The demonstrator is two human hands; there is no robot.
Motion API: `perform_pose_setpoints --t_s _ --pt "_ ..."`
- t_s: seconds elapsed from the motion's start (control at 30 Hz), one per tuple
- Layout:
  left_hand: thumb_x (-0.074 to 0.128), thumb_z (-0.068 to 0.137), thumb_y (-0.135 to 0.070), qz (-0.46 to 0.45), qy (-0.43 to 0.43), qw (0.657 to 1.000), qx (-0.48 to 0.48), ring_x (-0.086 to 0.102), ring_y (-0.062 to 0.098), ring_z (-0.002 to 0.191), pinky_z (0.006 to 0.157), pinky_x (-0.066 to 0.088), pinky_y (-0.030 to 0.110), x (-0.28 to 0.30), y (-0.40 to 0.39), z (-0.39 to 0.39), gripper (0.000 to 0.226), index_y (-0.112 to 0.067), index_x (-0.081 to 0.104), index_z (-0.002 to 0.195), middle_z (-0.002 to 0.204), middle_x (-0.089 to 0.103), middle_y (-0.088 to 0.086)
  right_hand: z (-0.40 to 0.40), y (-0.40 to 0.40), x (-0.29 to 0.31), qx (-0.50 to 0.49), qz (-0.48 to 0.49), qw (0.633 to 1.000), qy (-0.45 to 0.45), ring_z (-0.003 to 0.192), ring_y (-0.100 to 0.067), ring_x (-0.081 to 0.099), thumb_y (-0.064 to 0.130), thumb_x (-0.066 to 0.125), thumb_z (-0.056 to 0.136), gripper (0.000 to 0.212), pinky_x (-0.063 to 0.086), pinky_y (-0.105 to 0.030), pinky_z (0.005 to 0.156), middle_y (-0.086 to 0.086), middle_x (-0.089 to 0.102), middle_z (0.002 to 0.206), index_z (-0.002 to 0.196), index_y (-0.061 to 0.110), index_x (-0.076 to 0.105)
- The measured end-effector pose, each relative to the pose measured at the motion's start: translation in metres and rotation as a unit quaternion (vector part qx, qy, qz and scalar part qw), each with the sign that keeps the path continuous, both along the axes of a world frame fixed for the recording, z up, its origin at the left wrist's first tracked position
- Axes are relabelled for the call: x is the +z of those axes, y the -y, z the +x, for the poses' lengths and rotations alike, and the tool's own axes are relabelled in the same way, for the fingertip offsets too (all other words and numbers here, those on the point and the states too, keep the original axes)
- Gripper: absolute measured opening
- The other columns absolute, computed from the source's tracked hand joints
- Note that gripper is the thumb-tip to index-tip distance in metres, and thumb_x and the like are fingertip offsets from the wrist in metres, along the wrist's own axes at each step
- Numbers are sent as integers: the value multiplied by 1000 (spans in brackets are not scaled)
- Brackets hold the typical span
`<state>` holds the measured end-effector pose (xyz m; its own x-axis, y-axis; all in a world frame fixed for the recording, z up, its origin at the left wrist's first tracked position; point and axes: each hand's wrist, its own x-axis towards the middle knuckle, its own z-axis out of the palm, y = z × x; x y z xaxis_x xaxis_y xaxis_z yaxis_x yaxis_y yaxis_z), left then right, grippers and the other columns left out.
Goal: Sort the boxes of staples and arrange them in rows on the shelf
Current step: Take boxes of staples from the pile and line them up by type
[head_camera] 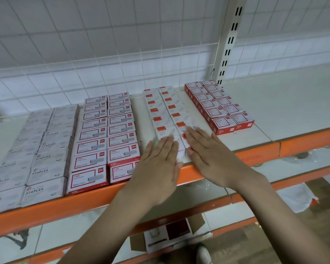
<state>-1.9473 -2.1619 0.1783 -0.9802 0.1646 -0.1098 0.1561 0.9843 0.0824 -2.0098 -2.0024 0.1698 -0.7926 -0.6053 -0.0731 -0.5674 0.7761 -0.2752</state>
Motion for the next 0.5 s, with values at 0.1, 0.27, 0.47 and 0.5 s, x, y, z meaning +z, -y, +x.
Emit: perform_pose_setpoints --t_s 0.1,0.27,0.47,0.5 --pt "10 100 -41 6 4 1000 -1 -20 12 141 114 -16 32 3 1 0 56 -19 -10 148 155 -18 0 -2 0 4 8 7 1000 8 138 0 -20 39 12 100 53 -18 -21 108 12 -15 154 147 25 -8" --pt "14 101 -39 27 -13 1000 0 -14 9 142 108 -19 26 5 3 -1 54 -22 -2 149 157 -9 -3 -8 2 9 36 19 999 0 140 -2 -18 37 12 100 53 -17 -23 108 9 -13 155 148 22 -6" --pt "14 101 -38 11 -9 999 34 -12 11 143 112 -14 30 7 0 0 54 -21 -4 149 157 -8 -3 -13 5 8 62 33 997 -8 141 -5 -17 37 14 101 54 -15 -25 109 7 -13 156 148 21 -6" --pt "14 101 -38 7 -9 999 41 -11 11 143 113 -12 31 9 1 -1 54 -20 -5 149 157 -8 -2 -14 5 8 66 34 997 -11 141 -5 -16 38 14 101 54 -14 -25 110 7 -12 156 148 21 -6"
